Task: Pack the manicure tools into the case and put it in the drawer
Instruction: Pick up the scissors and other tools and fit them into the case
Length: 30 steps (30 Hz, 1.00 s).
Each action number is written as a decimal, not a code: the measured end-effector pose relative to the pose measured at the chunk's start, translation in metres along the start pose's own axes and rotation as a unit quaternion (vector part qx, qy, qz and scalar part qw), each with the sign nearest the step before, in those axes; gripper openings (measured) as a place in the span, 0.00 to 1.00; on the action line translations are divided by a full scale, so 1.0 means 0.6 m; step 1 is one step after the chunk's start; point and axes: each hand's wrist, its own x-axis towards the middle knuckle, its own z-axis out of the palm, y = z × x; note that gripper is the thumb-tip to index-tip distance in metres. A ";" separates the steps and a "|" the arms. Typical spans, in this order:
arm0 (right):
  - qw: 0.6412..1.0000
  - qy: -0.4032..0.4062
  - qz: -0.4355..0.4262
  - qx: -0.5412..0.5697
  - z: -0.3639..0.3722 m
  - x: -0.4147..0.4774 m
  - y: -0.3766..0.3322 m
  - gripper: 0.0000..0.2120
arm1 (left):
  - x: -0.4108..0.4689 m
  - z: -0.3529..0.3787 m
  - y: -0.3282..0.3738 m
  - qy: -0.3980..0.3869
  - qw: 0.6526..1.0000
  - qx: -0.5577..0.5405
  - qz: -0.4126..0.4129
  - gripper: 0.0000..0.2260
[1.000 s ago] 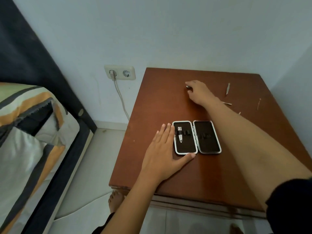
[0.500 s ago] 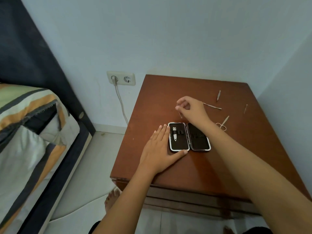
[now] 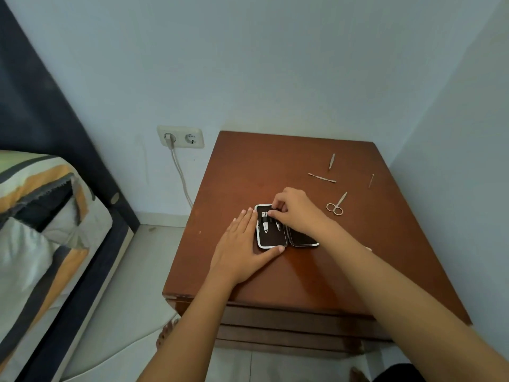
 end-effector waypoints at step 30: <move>0.940 0.149 0.294 0.089 -0.078 -0.070 0.140 0.08 | 0.001 -0.001 -0.002 -0.003 1.000 0.013 -0.003 0.47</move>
